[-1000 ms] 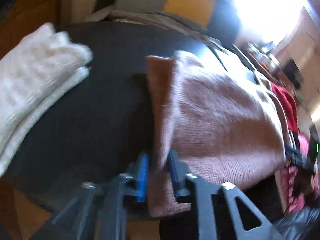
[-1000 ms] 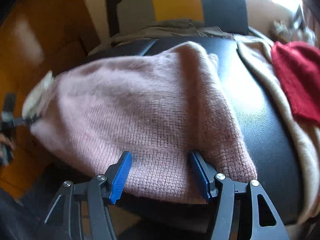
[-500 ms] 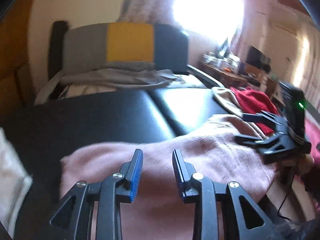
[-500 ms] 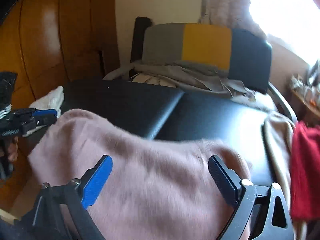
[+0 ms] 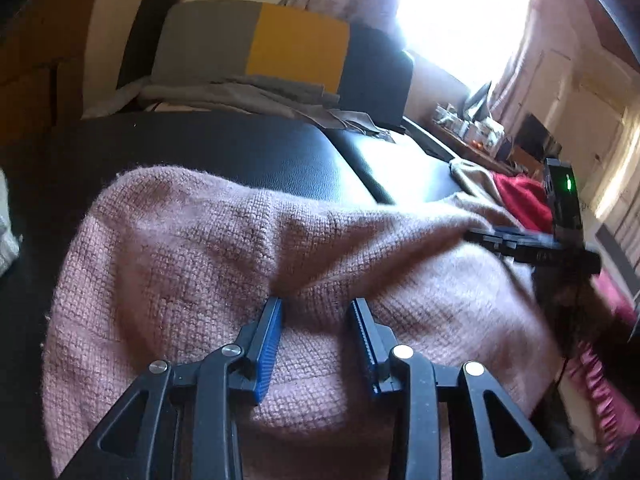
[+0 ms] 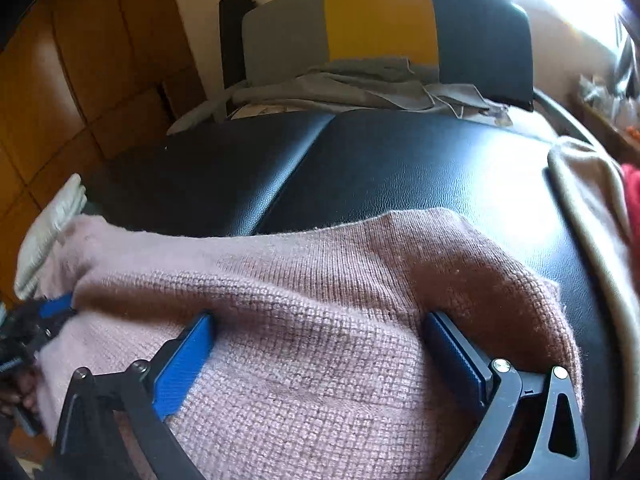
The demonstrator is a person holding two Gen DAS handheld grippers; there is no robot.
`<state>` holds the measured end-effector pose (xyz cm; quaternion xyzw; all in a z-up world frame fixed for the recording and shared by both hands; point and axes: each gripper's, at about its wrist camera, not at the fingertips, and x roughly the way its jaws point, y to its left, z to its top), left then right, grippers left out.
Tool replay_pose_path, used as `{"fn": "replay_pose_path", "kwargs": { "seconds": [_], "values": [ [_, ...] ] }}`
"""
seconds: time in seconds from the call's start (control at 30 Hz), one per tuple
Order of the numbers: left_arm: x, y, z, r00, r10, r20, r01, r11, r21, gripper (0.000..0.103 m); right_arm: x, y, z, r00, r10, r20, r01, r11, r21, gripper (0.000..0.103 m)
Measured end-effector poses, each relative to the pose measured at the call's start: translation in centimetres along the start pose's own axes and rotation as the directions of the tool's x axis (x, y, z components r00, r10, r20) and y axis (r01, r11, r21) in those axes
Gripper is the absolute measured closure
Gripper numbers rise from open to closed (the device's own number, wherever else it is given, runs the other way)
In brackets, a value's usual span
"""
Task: Fold clothes
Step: 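Open both grippers and press the folded sweater flat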
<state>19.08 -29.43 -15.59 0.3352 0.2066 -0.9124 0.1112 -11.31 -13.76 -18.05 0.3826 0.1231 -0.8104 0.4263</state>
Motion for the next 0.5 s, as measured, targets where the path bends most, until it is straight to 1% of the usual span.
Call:
{"fn": "replay_pose_path", "kwargs": {
  "seconds": [0.07, 0.13, 0.17, 0.2, 0.23, 0.27, 0.33, 0.37, 0.43, 0.5],
  "values": [
    [-0.9, 0.2, 0.7, 1.0, -0.016, 0.012, 0.016, 1.0, -0.027, 0.068, 0.0, -0.8, -0.2, 1.0, 0.017, 0.008, -0.017, 0.999, 0.036, 0.0],
    [-2.5, 0.5, 1.0, 0.999, -0.008, 0.045, 0.009, 1.0, -0.024, 0.067, 0.0, -1.1, -0.4, 1.0, 0.025, 0.014, -0.026, 0.998, 0.053, 0.0],
    [-3.1, 0.8, 1.3, 0.998, 0.018, 0.064, -0.017, 1.0, -0.012, 0.067, 0.4, -1.1, -0.4, 1.0, 0.026, 0.015, -0.026, 0.998, 0.053, 0.0],
    [-3.4, 1.3, 1.8, 0.995, 0.063, 0.083, -0.064, 0.998, 0.005, 0.067, 0.3, -1.1, -0.4, 1.0, 0.027, 0.017, -0.027, 0.998, 0.053, 0.0],
    [-3.3, 2.0, 2.2, 0.991, 0.109, 0.081, -0.109, 0.994, 0.004, 0.067, 0.8, -1.1, -0.4, 0.999, 0.027, 0.017, -0.028, 0.998, 0.054, 0.0],
    [-2.6, 3.0, 2.7, 0.987, 0.153, 0.054, -0.153, 0.988, -0.013, 0.067, 0.9, -1.2, -0.4, 0.999, 0.027, 0.018, -0.028, 0.998, 0.054, 0.0],
    [-0.5, 5.7, 3.1, 0.976, 0.213, -0.036, -0.215, 0.974, -0.072, 0.066, 0.8, -1.0, -0.4, 1.0, 0.024, 0.019, -0.025, 0.998, 0.051, 0.0],
    [0.3, 6.9, 3.0, 0.975, 0.215, -0.055, -0.22, 0.971, -0.098, 0.063, 0.7, -0.9, -0.4, 1.0, 0.022, 0.019, -0.023, 0.999, 0.05, 0.0],
    [1.1, 8.3, 2.7, 0.982, 0.187, -0.039, -0.191, 0.972, -0.137, 0.063, 0.6, -0.8, -0.4, 1.0, 0.021, 0.019, -0.022, 0.999, 0.05, 0.0],
    [1.1, 8.1, 2.7, 0.98, 0.196, -0.035, -0.199, 0.971, -0.131, 0.063, 0.6, -0.8, -0.4, 1.0, 0.019, 0.02, -0.02, 0.999, 0.051, 0.0]
  ]
}}
